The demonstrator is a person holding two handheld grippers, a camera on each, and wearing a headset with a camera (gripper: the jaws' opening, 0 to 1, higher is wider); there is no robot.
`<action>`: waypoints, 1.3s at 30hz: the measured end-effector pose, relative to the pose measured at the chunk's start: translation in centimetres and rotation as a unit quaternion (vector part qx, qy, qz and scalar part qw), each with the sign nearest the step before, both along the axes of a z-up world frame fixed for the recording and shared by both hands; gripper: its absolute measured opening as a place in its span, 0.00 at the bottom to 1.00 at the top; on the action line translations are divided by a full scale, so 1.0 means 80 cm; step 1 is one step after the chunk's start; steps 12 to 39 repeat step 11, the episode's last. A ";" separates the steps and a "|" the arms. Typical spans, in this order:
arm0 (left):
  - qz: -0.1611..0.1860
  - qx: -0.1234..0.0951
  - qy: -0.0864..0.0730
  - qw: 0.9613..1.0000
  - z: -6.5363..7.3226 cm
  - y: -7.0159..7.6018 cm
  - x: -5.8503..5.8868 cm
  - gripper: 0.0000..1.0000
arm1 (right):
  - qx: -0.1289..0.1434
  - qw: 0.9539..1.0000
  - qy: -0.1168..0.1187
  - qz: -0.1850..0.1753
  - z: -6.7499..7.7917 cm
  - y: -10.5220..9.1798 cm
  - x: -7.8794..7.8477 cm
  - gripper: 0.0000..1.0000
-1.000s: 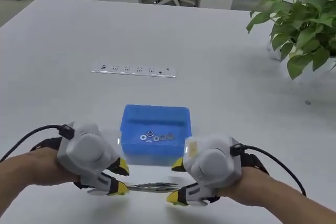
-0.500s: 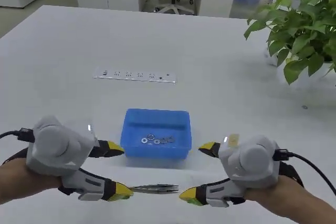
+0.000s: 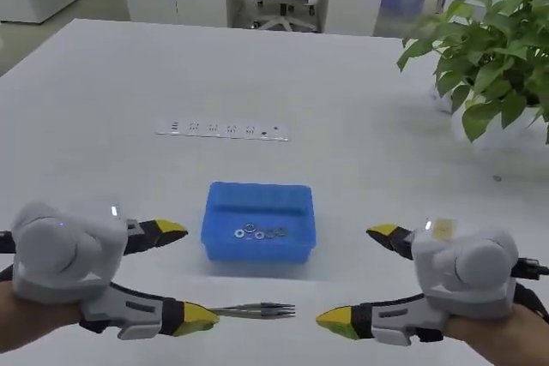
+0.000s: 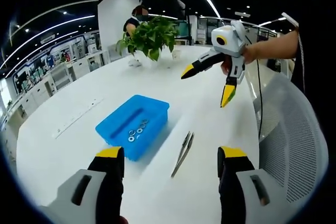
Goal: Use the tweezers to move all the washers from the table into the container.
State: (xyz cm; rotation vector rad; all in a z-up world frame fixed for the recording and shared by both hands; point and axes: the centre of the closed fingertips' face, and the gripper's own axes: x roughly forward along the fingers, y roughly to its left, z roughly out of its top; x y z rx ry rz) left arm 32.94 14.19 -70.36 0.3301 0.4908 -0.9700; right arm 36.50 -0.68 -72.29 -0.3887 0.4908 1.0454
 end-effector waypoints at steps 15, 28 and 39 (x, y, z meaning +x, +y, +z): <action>0.033 -0.020 -0.017 0.999 0.015 0.011 0.003 0.96 | 0.004 1.000 -0.005 0.001 0.003 -0.002 -0.005 1.00; 0.033 -0.020 -0.017 0.999 0.015 0.011 0.003 0.96 | 0.004 1.000 -0.005 0.001 0.003 -0.002 -0.005 1.00; 0.033 -0.020 -0.017 0.999 0.015 0.011 0.003 0.96 | 0.004 1.000 -0.005 0.001 0.003 -0.002 -0.005 1.00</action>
